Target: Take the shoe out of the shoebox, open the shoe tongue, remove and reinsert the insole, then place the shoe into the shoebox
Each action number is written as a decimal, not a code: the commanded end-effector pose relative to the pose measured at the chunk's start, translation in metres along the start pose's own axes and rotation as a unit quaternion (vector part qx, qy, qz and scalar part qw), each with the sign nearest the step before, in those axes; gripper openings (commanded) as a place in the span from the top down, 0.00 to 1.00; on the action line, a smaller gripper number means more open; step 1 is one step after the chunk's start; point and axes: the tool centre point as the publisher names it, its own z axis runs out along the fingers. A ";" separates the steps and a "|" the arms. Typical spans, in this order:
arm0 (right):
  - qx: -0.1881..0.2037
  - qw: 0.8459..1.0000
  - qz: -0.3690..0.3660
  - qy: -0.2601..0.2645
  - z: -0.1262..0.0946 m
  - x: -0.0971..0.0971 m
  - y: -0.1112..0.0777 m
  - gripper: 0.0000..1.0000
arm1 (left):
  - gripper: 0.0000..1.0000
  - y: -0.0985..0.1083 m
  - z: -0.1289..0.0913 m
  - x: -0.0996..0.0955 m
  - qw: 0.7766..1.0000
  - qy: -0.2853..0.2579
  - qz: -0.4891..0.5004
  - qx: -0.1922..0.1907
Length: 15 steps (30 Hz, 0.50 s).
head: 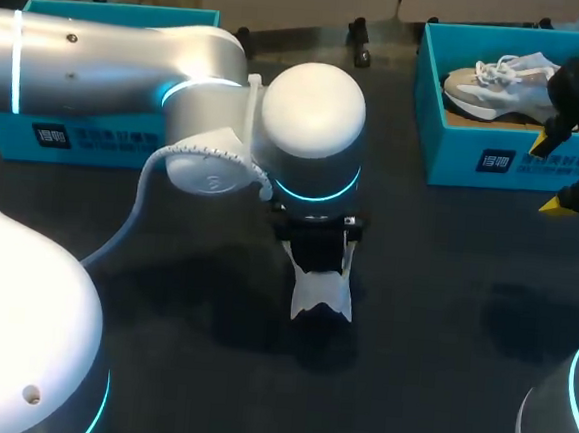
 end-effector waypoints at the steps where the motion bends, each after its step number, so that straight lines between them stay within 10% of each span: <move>1: 0.001 1.000 0.001 0.001 0.001 -0.001 0.001 0.00 | 0.00 0.001 -0.002 0.004 1.000 0.006 0.004 0.003; 15: 0.001 1.000 0.001 0.001 0.001 -0.001 0.001 0.00 | 0.00 0.015 -0.007 -0.008 0.999 0.010 0.009 0.034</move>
